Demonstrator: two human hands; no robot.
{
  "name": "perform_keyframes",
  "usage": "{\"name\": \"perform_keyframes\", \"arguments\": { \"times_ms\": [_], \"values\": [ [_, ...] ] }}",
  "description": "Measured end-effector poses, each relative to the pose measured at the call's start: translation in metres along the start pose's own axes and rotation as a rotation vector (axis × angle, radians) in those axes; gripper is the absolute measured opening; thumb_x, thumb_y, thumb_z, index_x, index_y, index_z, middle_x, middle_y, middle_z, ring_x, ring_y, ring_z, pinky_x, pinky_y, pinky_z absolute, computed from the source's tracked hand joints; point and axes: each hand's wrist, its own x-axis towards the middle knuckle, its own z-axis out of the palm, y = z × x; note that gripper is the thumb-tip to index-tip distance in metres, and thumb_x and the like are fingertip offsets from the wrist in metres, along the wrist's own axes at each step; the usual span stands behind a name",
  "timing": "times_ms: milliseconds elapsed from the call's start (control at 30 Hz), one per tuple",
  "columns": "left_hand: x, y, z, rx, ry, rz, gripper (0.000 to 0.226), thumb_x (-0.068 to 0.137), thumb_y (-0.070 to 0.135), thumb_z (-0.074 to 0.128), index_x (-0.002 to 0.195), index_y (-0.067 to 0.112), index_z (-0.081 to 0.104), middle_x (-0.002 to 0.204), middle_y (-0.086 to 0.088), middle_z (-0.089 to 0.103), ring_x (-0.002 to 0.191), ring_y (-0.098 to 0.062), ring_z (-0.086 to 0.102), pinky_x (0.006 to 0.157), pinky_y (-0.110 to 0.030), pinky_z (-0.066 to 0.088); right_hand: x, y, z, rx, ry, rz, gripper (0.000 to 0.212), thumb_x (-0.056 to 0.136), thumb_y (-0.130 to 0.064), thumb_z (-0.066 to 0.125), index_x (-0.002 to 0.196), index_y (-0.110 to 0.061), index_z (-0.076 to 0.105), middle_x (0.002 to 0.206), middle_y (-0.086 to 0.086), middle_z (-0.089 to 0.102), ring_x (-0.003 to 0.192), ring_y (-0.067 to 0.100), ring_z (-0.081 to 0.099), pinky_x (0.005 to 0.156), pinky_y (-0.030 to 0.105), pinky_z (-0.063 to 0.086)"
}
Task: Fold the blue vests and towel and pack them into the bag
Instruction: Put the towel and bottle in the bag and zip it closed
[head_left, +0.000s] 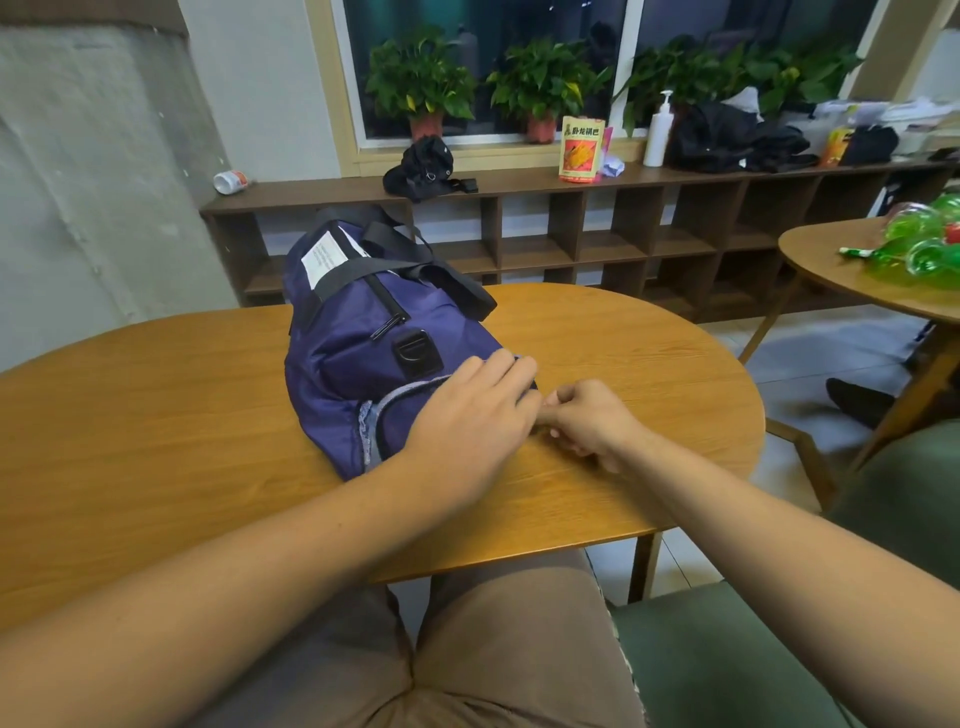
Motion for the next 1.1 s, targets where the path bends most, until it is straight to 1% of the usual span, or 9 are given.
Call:
{"name": "perform_keyframes", "arguments": {
  "times_ms": [100, 167, 267, 400, 500, 667, 767, 867, 1100],
  "values": [
    [0.015, -0.005, 0.01, -0.029, -0.028, -0.014, 0.021, 0.091, 0.015, 0.066, 0.111, 0.017, 0.06, 0.108, -0.004, 0.052, 0.098, -0.026, 0.046, 0.075, -0.038, 0.037, -0.008, -0.006, -0.009, -0.02, -0.083, -0.005, 0.022, 0.096, -0.025, 0.068, 0.078, -0.013, 0.067, 0.058, 0.003, 0.05, 0.042, 0.015, 0.036, 0.043, 0.025, 0.024],
    [0.024, -0.003, 0.013, 0.001, -0.054, -0.011, 0.019, 0.095, 0.025, 0.056, 0.113, 0.018, 0.058, 0.107, -0.004, 0.053, 0.099, -0.026, 0.047, 0.077, -0.039, 0.038, -0.013, -0.01, -0.018, 0.035, -0.154, -0.005, 0.028, 0.098, -0.027, 0.064, 0.074, -0.014, 0.069, 0.059, 0.002, 0.049, 0.043, 0.014, 0.034, 0.047, 0.027, 0.024],
    [0.032, 0.006, 0.02, 0.096, -0.149, -0.028, 0.036, 0.101, 0.036, 0.032, 0.119, 0.019, 0.058, 0.113, -0.003, 0.055, 0.107, -0.027, 0.049, 0.083, -0.04, 0.037, -0.015, -0.012, -0.027, 0.088, -0.188, -0.021, 0.037, 0.101, -0.03, 0.061, 0.065, -0.022, 0.068, 0.059, -0.001, 0.047, 0.046, 0.013, 0.033, 0.048, 0.028, 0.023],
    [0.042, 0.01, 0.029, 0.118, -0.187, -0.097, 0.028, 0.107, 0.041, 0.048, 0.112, 0.019, 0.064, 0.106, -0.002, 0.058, 0.103, -0.027, 0.05, 0.078, -0.04, 0.03, -0.015, -0.008, -0.026, 0.062, -0.163, -0.092, 0.03, 0.103, -0.028, 0.055, 0.078, -0.017, 0.066, 0.061, 0.001, 0.047, 0.045, 0.014, 0.034, 0.045, 0.025, 0.025],
    [0.047, 0.007, 0.031, 0.096, -0.225, -0.105, 0.019, 0.107, 0.031, 0.05, 0.113, 0.019, 0.063, 0.106, -0.001, 0.058, 0.105, -0.027, 0.05, 0.077, -0.039, 0.025, -0.018, -0.003, -0.02, 0.049, -0.147, -0.163, 0.032, 0.106, -0.026, 0.052, 0.078, -0.018, 0.064, 0.061, 0.003, 0.049, 0.046, 0.016, 0.037, 0.046, 0.027, 0.028],
    [0.042, -0.008, 0.031, 0.009, -0.158, -0.155, 0.025, 0.105, 0.04, 0.051, 0.107, 0.022, 0.068, 0.1, 0.002, 0.063, 0.097, -0.024, 0.055, 0.075, -0.038, 0.026, -0.023, -0.002, -0.018, 0.036, -0.15, -0.308, 0.027, 0.11, -0.019, 0.047, 0.097, -0.004, 0.066, 0.062, 0.008, 0.051, 0.049, 0.016, 0.044, 0.048, 0.025, 0.037],
    [0.038, -0.013, 0.032, -0.022, -0.168, -0.163, 0.026, 0.103, 0.046, 0.053, 0.112, 0.025, 0.065, 0.106, 0.003, 0.063, 0.1, -0.023, 0.054, 0.077, -0.039, 0.029, -0.023, 0.0, -0.013, -0.037, -0.099, -0.336, 0.029, 0.109, -0.017, 0.048, 0.093, -0.007, 0.07, 0.06, -0.001, 0.055, 0.052, 0.011, 0.048, 0.055, 0.022, 0.041],
    [0.034, -0.015, 0.033, -0.026, -0.13, -0.143, 0.026, 0.103, 0.047, 0.051, 0.114, 0.026, 0.063, 0.107, 0.002, 0.062, 0.098, -0.024, 0.053, 0.077, -0.04, 0.032, -0.025, -0.008, -0.006, -0.043, -0.07, -0.367, 0.034, 0.11, -0.02, 0.047, 0.093, 0.003, 0.066, 0.058, -0.004, 0.056, 0.054, 0.011, 0.049, 0.057, 0.026, 0.042],
    [0.024, -0.026, 0.035, -0.087, -0.027, -0.147, 0.033, 0.1, 0.04, 0.05, 0.09, 0.021, 0.075, 0.083, 0.002, 0.061, 0.08, -0.023, 0.053, 0.071, -0.038, 0.029, -0.031, -0.015, -0.002, -0.038, -0.063, -0.425, 0.031, 0.109, -0.021, 0.048, 0.091, -0.003, 0.066, 0.059, -0.002, 0.056, 0.058, 0.013, 0.049, 0.062, 0.031, 0.041]
  ]
}}
